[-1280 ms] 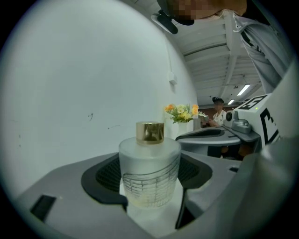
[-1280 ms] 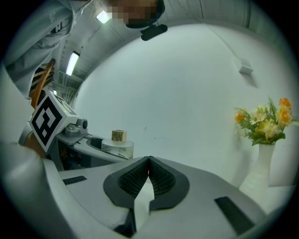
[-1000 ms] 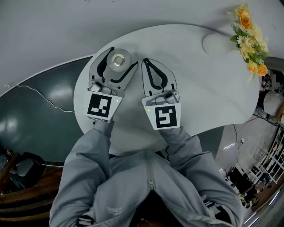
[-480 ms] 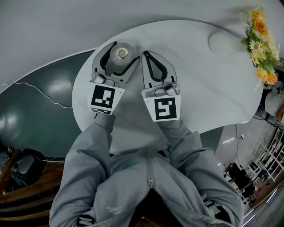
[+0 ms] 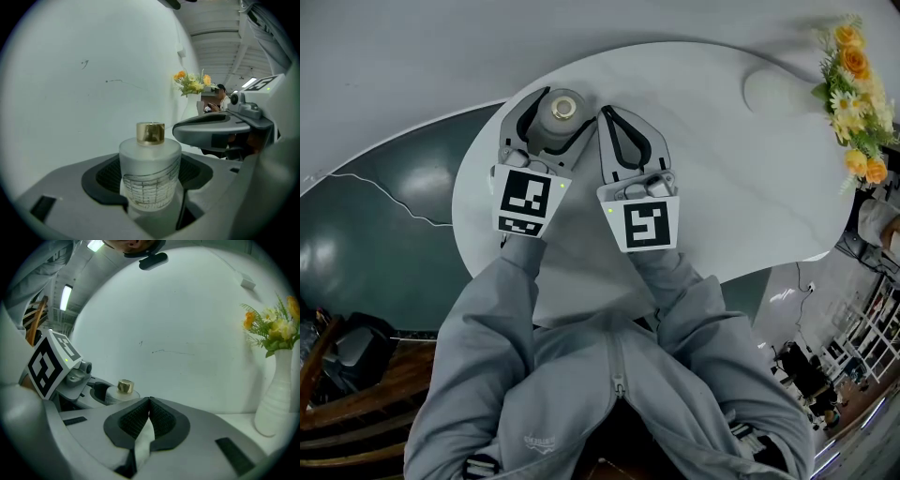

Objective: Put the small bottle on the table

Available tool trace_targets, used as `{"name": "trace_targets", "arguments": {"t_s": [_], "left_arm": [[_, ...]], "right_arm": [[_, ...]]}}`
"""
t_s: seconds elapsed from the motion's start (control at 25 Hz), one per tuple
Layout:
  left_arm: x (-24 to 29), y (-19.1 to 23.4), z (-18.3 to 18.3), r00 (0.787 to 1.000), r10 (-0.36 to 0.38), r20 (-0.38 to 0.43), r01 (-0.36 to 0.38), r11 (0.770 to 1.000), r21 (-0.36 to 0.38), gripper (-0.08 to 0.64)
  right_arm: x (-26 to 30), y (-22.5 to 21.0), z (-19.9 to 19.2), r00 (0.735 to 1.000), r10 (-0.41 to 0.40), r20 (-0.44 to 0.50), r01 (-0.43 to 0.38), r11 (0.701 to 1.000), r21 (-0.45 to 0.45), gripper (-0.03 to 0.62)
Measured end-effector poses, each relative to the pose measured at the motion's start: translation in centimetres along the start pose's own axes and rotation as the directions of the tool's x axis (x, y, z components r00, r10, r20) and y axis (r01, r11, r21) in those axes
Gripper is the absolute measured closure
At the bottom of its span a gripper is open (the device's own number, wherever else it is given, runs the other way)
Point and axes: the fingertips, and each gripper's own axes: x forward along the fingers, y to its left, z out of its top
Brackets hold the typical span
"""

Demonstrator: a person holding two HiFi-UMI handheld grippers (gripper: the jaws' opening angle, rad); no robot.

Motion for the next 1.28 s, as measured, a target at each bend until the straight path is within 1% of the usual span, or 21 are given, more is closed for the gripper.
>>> {"name": "trace_targets", "arguments": {"t_s": [0.2, 0.32, 0.4, 0.56, 0.64, 0.72, 0.8, 0.92, 1.16, 1.28], "left_arm": [[0.1, -0.2, 0.0, 1.0, 0.008, -0.017, -0.008, 1.0, 0.008, 0.225], [0.1, -0.4, -0.2, 0.999, 0.009, -0.034, -0.009, 1.0, 0.001, 0.225], [0.0, -0.5, -0.4, 0.998, 0.007, -0.055, -0.007, 1.0, 0.001, 0.225], [-0.2, -0.6, -1.4, 0.993, 0.014, -0.118, -0.01, 0.999, 0.035, 0.225], [-0.2, -0.6, -1.6, 0.991, 0.013, -0.134, -0.008, 0.999, 0.035, 0.225], [-0.2, -0.6, -1.5, 0.99, 0.003, -0.139, 0.0, 1.0, 0.023, 0.225], [-0.2, -0.8, -1.2, 0.991, -0.008, -0.137, 0.01, 1.0, 0.012, 0.214], [-0.8, -1.1, -1.3, 0.989, -0.013, -0.146, 0.016, 1.0, 0.024, 0.195], [-4.0, -1.5, -2.8, 0.984, 0.022, -0.179, -0.028, 0.999, -0.029, 0.196], [-6.4, -1.9, -1.8, 0.988, 0.053, -0.144, -0.061, 0.997, -0.055, 0.196]], "right_arm": [[-0.4, -0.4, 0.2, 1.0, -0.006, 0.002, 0.006, 1.0, 0.002, 0.566], [-0.7, -0.5, 0.4, 1.0, -0.006, 0.005, 0.006, 1.0, -0.003, 0.566], [-1.1, -0.5, 0.6, 1.0, -0.006, 0.006, 0.006, 1.0, -0.006, 0.566], [-1.6, -0.2, 1.0, 1.0, -0.005, 0.007, 0.005, 1.0, -0.02, 0.566], [-1.8, 0.1, 1.4, 1.0, -0.002, 0.003, 0.003, 0.999, -0.036, 0.566], [-2.1, 0.2, 1.7, 1.0, -0.001, -0.002, 0.001, 0.999, -0.048, 0.566], [-2.5, 0.2, 1.9, 1.0, -0.002, -0.007, 0.002, 0.999, -0.042, 0.566], [-3.5, 0.3, 2.0, 1.0, -0.006, -0.02, 0.006, 1.0, -0.022, 0.566], [-6.4, 1.4, 3.7, 1.0, -0.008, -0.026, 0.007, 0.999, -0.034, 0.566], [-8.1, 2.1, 5.0, 1.0, -0.009, -0.009, 0.009, 0.999, -0.032, 0.566]]}}
